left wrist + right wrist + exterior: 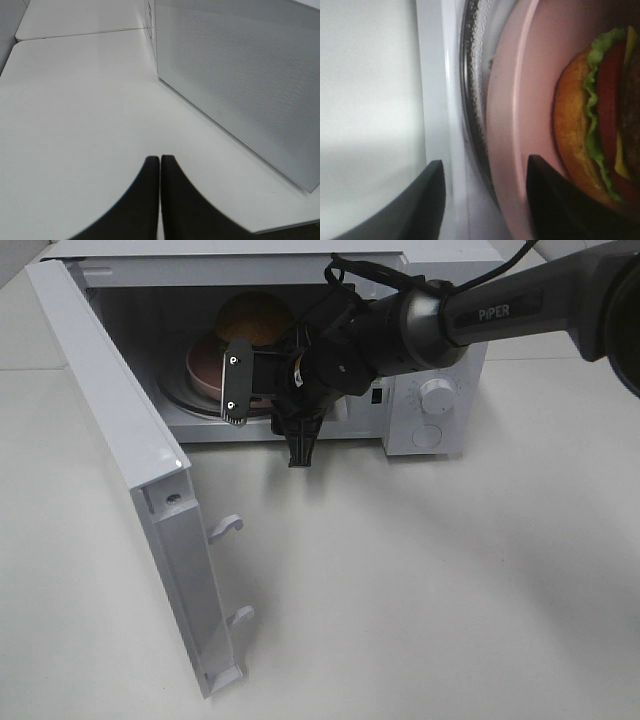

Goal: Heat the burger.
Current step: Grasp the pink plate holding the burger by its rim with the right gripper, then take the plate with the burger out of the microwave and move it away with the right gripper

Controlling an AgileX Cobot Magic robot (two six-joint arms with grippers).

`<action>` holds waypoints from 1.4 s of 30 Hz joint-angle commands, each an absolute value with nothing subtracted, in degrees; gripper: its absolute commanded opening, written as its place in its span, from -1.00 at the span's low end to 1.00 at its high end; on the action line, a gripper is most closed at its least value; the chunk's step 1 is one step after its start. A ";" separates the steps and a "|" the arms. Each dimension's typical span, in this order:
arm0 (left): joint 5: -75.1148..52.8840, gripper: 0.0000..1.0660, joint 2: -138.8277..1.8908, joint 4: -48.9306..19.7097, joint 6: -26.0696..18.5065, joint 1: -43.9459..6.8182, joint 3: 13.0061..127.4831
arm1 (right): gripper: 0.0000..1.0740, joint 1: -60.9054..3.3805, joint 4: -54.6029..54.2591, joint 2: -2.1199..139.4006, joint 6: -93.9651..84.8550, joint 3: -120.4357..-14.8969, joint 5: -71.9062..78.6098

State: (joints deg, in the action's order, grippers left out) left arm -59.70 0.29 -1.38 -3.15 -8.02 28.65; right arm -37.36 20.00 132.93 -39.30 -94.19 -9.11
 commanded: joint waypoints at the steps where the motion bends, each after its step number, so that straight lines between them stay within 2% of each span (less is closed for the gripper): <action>1: -59.07 -1.00 0.63 -1.78 -3.21 -8.25 28.48 | -0.33 -37.18 19.94 133.16 -38.62 -94.71 -9.51; 2: -59.07 -1.00 0.63 -1.78 -3.21 -8.25 28.48 | -0.47 -37.18 19.94 133.16 -38.62 -94.71 -9.68; 4: -59.07 -1.00 0.63 -1.78 -3.21 -8.25 28.48 | -0.54 -37.18 19.94 133.10 -38.62 -94.71 -9.85; 5: -59.07 -1.00 0.63 -1.78 -3.21 -8.25 28.48 | -0.66 -37.18 19.94 132.93 -38.62 -94.71 -10.08; 7: -59.07 -1.00 0.63 -1.78 -3.21 -8.25 28.48 | -0.71 -37.18 19.94 132.87 -38.62 -94.71 -10.31; 9: -59.07 -1.00 0.63 -1.78 -3.21 -8.25 28.48 | -0.91 -37.18 19.94 132.07 -38.62 -94.71 -10.83; 13: -59.07 -1.00 0.63 -1.78 -3.21 -8.25 28.48 | -1.00 -37.18 19.94 131.78 -38.62 -94.71 -11.97; 30: -59.07 -1.00 0.63 -1.78 -3.21 -8.25 28.48 | -1.00 -37.30 19.82 129.49 -41.25 -94.60 -16.50; 42: -59.07 -1.00 0.63 -1.78 -3.21 -8.25 28.48 | -1.00 -37.36 19.54 123.07 -50.71 -89.04 -17.93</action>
State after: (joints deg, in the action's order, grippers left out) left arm -59.70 0.29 -1.38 -3.15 -8.02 28.65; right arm -38.04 18.96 125.76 -48.70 -90.30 -17.48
